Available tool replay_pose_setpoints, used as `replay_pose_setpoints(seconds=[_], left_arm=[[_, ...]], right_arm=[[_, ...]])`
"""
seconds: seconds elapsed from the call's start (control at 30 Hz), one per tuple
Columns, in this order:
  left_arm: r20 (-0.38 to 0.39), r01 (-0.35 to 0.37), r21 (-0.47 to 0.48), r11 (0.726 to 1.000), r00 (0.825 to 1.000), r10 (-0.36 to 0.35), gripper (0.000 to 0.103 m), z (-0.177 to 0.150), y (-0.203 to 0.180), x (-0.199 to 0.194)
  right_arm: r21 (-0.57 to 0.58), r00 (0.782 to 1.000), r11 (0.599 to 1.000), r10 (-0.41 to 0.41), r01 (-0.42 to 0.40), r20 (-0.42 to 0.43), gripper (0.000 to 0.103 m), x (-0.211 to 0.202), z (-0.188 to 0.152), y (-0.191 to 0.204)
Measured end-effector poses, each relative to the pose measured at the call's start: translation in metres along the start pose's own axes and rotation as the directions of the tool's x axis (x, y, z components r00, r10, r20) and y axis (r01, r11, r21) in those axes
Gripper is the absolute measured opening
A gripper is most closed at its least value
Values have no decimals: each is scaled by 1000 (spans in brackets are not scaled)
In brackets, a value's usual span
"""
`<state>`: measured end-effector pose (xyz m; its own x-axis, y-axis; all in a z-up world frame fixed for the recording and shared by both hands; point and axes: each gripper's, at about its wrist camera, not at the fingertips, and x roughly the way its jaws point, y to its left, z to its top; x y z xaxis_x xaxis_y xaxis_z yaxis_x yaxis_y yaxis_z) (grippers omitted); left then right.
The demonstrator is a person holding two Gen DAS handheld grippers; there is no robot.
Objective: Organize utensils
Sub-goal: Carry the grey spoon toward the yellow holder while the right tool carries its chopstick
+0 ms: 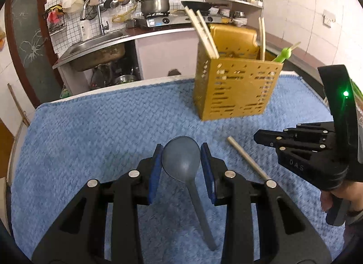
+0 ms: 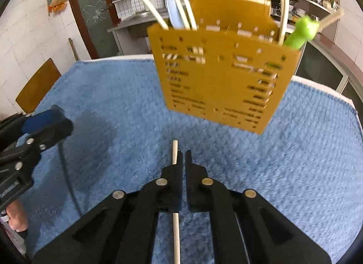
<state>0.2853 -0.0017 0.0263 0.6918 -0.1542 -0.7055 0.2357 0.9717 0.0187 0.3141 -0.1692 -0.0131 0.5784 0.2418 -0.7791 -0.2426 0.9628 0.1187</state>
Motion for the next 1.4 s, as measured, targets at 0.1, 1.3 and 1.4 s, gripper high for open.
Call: replay_pose_setpoints(seconds=[0.1,1.3,1.4], left_arm=[[-15,-8,-4,1000,1000,8,32,-4,9,4],[64,30,3,1000,997,-31,32,16,2,-5],[93,50,4,999,994,-50,32,26,-4,-13]], right_arm=[[-2,1000,1000,-9,9,-28,4,15,-2,3],[64,991,998,20,-29,133,5,-30,9,-5],[80,970,996,26,-46,243,6,-59,6,-16]])
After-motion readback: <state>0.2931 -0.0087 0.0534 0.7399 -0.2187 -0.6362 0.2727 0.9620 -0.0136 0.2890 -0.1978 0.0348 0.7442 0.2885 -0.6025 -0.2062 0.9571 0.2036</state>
